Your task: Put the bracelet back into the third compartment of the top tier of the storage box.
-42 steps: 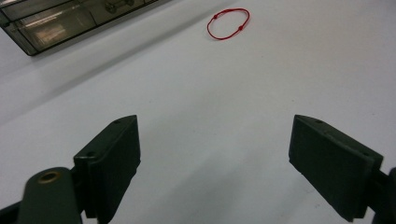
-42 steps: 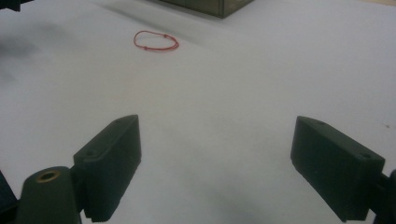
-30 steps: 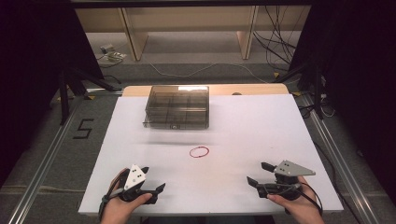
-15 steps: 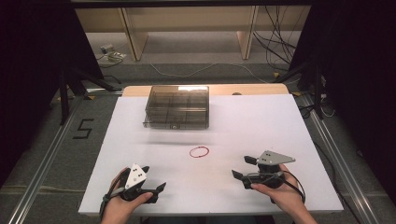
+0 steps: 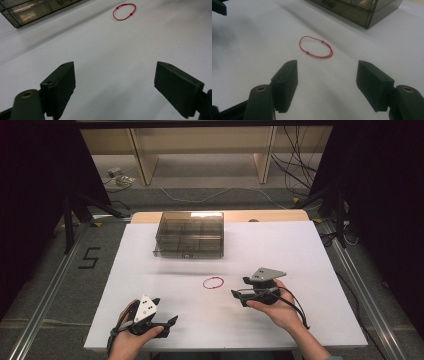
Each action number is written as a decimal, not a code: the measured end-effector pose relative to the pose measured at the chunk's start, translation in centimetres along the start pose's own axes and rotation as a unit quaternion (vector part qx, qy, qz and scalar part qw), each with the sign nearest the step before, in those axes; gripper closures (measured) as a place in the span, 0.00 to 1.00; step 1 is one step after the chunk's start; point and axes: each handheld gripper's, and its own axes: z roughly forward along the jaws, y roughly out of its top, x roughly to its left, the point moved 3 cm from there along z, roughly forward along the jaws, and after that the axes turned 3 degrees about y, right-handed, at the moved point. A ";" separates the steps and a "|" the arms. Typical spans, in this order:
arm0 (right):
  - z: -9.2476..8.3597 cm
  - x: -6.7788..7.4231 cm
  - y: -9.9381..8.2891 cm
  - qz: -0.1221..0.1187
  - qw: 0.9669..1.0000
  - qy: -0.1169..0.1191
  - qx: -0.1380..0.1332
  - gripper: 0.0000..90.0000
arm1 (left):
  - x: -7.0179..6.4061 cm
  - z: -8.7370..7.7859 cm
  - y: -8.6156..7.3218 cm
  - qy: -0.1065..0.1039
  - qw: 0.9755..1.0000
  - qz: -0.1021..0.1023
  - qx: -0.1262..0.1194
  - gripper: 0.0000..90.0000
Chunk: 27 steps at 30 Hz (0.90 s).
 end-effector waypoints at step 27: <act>8.5 0.9 2.5 -0.065 0.994 0.038 0.080 0.65 | 0.1 0.0 0.0 0.002 1.000 -0.003 -0.002 0.19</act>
